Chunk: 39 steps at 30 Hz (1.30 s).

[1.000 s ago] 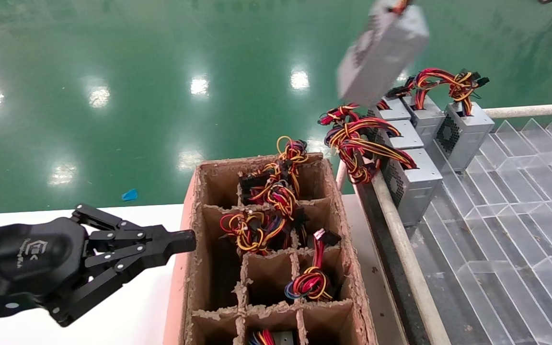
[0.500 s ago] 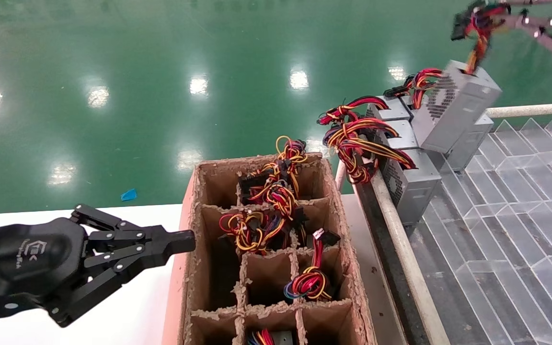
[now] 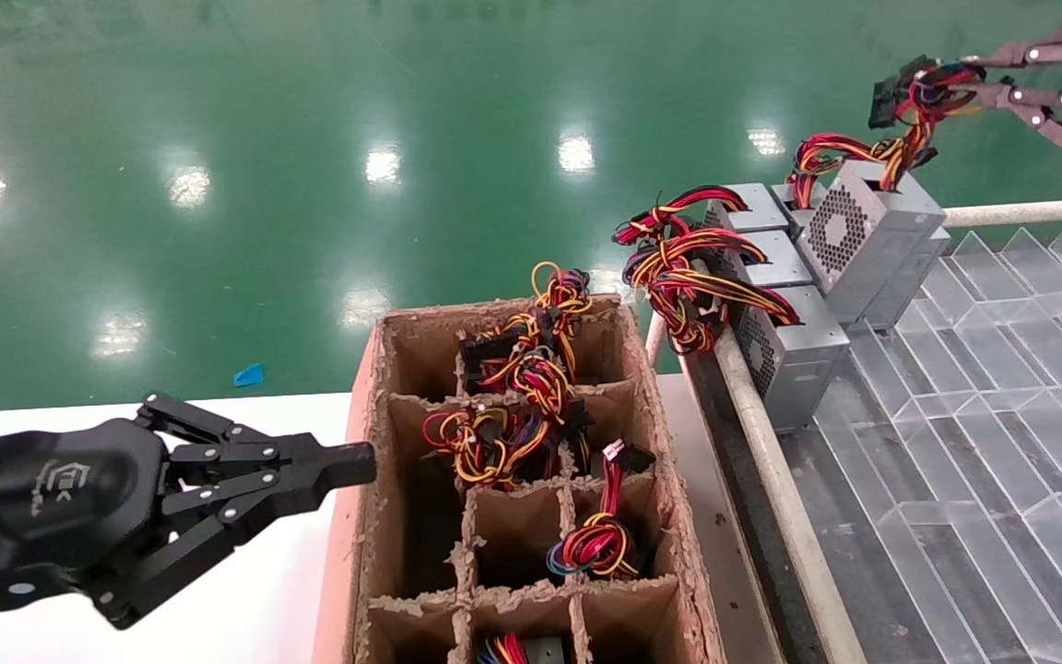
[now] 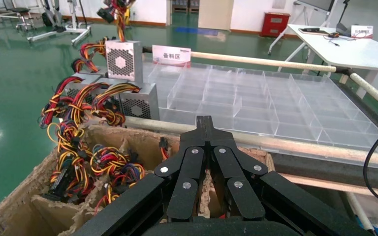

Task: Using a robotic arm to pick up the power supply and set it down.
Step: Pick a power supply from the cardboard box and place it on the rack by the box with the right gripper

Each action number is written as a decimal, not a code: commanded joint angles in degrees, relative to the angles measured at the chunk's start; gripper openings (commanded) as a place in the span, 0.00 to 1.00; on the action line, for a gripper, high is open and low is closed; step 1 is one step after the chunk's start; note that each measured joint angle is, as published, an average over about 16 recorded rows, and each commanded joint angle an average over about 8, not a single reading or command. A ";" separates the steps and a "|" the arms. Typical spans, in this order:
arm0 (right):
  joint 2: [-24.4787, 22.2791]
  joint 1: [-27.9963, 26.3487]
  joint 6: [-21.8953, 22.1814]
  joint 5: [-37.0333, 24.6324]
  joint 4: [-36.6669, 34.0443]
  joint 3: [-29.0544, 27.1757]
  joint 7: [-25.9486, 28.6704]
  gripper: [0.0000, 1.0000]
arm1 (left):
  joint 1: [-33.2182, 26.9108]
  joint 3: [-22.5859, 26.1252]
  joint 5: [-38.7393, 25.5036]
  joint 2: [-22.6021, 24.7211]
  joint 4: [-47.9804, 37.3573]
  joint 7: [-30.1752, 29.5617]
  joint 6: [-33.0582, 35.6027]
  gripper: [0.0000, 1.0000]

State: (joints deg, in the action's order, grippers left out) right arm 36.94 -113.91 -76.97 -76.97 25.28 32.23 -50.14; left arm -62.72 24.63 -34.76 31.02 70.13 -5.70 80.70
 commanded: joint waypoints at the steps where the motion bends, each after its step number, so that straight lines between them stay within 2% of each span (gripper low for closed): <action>1: -0.14 -0.14 -0.52 -0.10 -0.81 0.09 -0.47 0.00 | 0.00 0.00 0.00 0.00 0.00 0.00 0.00 0.00; 7: 0.65 0.22 -0.14 -0.16 -3.74 0.16 -2.02 0.00 | 0.00 0.00 0.00 0.00 0.00 0.00 0.00 0.00; 20: 2.88 2.23 5.94 -1.18 -7.75 0.32 -7.21 0.00 | 0.00 0.00 0.00 0.00 0.00 0.00 0.00 0.00; 32: 7.15 5.20 6.70 -0.43 -9.25 0.33 -9.16 0.00 | 0.00 0.00 0.00 0.00 0.00 0.00 0.00 0.00; 38: 8.40 5.48 8.16 -0.97 -9.09 0.69 -7.93 0.00 | 0.00 0.00 0.00 0.00 0.00 0.00 0.00 0.00; 39: 8.48 5.46 8.24 -1.13 -8.98 0.80 -7.56 0.03 | 0.00 0.00 0.00 0.00 0.00 0.00 0.00 0.00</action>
State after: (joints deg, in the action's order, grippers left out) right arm 45.18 -108.45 -69.18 -77.99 16.55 32.99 -57.72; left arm -62.72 24.64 -34.76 31.02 70.13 -5.70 80.70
